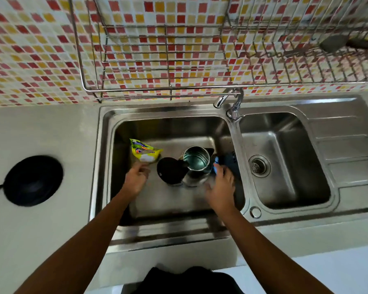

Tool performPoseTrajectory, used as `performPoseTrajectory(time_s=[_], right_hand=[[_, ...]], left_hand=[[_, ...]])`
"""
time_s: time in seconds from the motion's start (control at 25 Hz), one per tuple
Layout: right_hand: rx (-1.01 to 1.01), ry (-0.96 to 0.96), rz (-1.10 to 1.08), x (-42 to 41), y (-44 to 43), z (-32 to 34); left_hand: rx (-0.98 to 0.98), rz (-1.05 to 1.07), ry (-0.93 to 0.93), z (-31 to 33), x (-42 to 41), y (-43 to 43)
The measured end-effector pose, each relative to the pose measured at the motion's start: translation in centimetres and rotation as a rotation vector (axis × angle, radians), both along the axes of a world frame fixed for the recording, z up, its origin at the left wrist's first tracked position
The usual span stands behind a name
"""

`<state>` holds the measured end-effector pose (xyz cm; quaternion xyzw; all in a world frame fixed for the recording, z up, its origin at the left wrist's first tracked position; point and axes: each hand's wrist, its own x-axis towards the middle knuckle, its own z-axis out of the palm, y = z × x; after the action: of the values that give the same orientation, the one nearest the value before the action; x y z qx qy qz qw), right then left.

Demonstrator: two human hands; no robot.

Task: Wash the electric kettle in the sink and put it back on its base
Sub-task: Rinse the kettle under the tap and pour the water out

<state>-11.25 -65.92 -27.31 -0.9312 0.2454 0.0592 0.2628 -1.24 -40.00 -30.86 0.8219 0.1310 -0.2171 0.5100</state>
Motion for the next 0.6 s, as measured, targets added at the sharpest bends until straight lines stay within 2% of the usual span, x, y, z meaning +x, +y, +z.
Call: performPoseTrajectory(time_s=[0.08, 0.2, 0.28, 0.4, 0.6], right_hand=[[0.024, -0.162, 0.189, 0.2, 2.6, 1.0], [0.032, -0.168, 0.373, 1.3, 5.4, 1.3], [0.058, -0.146, 0.388, 2.3, 6.2, 0.7], [0.173, -0.162, 0.398, 3.1, 6.9, 0.9], [0.472, -0.238, 0.165, 4.2, 5.4, 4.5]], left_hand=[[0.055, -0.124, 0.074, -1.7, -0.8, -0.1], [0.055, -0.251, 0.078, -3.8, -1.9, -1.1], [0.078, -0.33, 0.041, -4.2, -2.2, -2.3], [0.054, -0.335, -0.008, -4.1, -2.4, -3.7], [0.141, -0.376, -0.127, -3.1, -2.5, -2.6]])
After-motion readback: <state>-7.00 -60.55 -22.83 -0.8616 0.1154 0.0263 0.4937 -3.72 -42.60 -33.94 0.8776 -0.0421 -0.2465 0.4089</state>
